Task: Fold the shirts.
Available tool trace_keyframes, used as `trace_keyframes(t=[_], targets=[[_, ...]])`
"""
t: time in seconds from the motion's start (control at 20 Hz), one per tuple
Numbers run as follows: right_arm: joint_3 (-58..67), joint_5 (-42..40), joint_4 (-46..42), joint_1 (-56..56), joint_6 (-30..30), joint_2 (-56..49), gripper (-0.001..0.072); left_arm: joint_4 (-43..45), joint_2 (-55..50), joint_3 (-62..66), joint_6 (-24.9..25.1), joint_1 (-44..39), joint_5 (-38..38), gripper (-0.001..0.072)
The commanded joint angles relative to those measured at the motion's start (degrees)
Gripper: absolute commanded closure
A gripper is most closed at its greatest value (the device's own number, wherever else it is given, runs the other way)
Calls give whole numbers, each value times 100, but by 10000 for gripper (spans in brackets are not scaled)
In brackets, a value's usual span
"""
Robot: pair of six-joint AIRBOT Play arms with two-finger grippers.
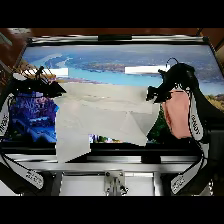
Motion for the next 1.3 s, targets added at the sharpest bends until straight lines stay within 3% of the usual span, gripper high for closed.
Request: trace_keyframes(t=[0.0,0.1,0.2,0.3,0.5,0.7,0.95,1.25], targets=[[7,-627,-190,-151,-122,501,160,-42,164,428,-201,179,-1132,252],[-15,-1045,-361,-345,-122,896,160,166,466,496,-208,282,-1700,253],[-299,-1335,-507,-551,-122,1349,160,1016,844,271,-291,328,-2295,253],[-1097,-1193,-511,-754,-122,1969,160,1620,1384,-573,-190,461,-2411,254],[-3307,-619,-470,-850,-302,3292,160,1325,2476,-2667,236,1038,-1628,253],[-4631,-68,-7,-850,-271,4129,160,1322,2813,-3858,723,1167,-1340,254],[-4811,35,122,-848,-66,4317,160,1113,2811,-4463,1172,1165,-647,254],[-4811,214,131,-848,138,4317,160,697,2741,-4734,1331,1137,-271,267]])
